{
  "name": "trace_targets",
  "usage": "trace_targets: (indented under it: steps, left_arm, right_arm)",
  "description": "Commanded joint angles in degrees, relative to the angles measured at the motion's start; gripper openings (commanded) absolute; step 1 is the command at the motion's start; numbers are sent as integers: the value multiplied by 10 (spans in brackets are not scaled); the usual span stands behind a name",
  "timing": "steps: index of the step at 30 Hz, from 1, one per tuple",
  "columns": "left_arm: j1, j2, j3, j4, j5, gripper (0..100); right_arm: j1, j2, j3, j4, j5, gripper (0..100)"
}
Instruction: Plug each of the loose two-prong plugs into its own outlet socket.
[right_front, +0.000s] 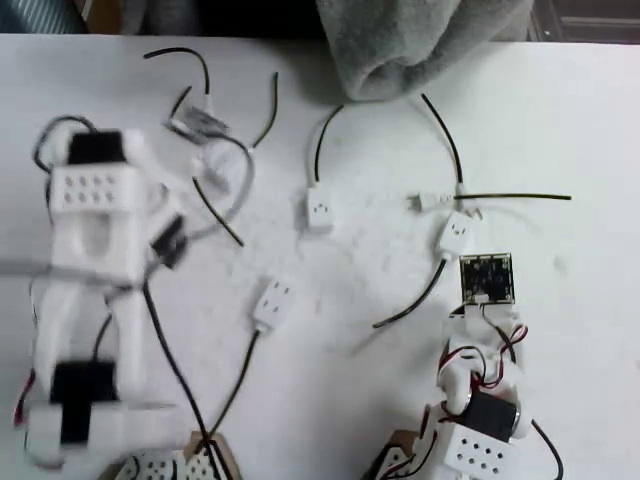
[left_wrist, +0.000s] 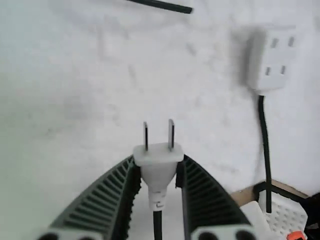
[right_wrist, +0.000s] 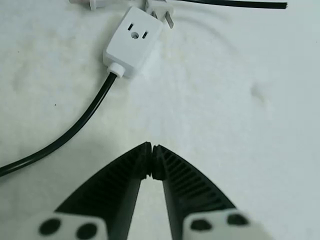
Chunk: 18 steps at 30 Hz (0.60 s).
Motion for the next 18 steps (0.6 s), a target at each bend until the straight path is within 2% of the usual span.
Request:
trace_targets:
  steps: [1, 7, 12, 18]
  left_arm:
    - [74, -146, 83, -23, 46, 22]
    - [197, -320, 217, -162, 138, 22]
    - [276, -459, 316, -293, 279, 22]
    - [358, -625, 462, -444, 280, 22]
  right_arm:
    - [-6, -6, 2, 0, 4, 22]
    - [-6, -6, 2, 0, 4, 22]
    - [-6, -6, 2, 0, 4, 22]
    - [-6, -6, 2, 0, 4, 22]
